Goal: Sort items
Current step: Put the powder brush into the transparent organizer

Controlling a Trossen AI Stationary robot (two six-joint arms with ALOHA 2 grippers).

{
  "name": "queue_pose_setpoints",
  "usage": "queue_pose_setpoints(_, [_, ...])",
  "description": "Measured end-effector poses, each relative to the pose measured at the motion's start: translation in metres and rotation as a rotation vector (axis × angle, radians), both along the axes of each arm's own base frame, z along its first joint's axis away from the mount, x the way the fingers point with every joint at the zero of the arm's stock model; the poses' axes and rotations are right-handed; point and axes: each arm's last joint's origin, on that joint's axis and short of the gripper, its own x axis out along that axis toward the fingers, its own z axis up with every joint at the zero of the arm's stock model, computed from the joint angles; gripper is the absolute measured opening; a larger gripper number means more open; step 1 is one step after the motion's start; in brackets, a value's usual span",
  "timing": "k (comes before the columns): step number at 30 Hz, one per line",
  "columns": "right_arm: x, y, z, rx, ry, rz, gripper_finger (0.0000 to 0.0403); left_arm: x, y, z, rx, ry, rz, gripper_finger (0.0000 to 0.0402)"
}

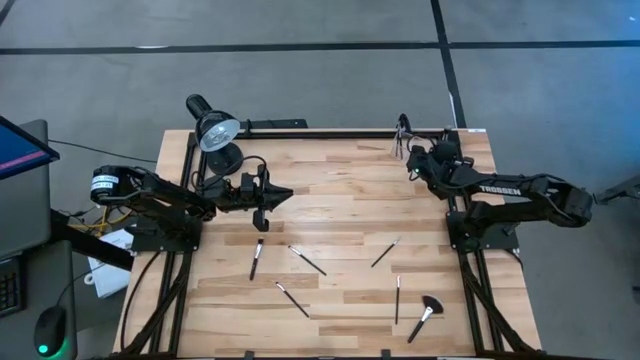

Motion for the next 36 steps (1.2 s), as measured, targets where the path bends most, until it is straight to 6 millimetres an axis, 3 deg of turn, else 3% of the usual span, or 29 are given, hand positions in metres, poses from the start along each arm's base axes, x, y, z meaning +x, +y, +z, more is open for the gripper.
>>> queue_pose_setpoints(36, [0.008, -0.001, 0.008, -0.05, 0.078, 0.042, 0.0037, 0.0, 0.0, 0.0, 0.0, 0.0, 0.0, 0.003])
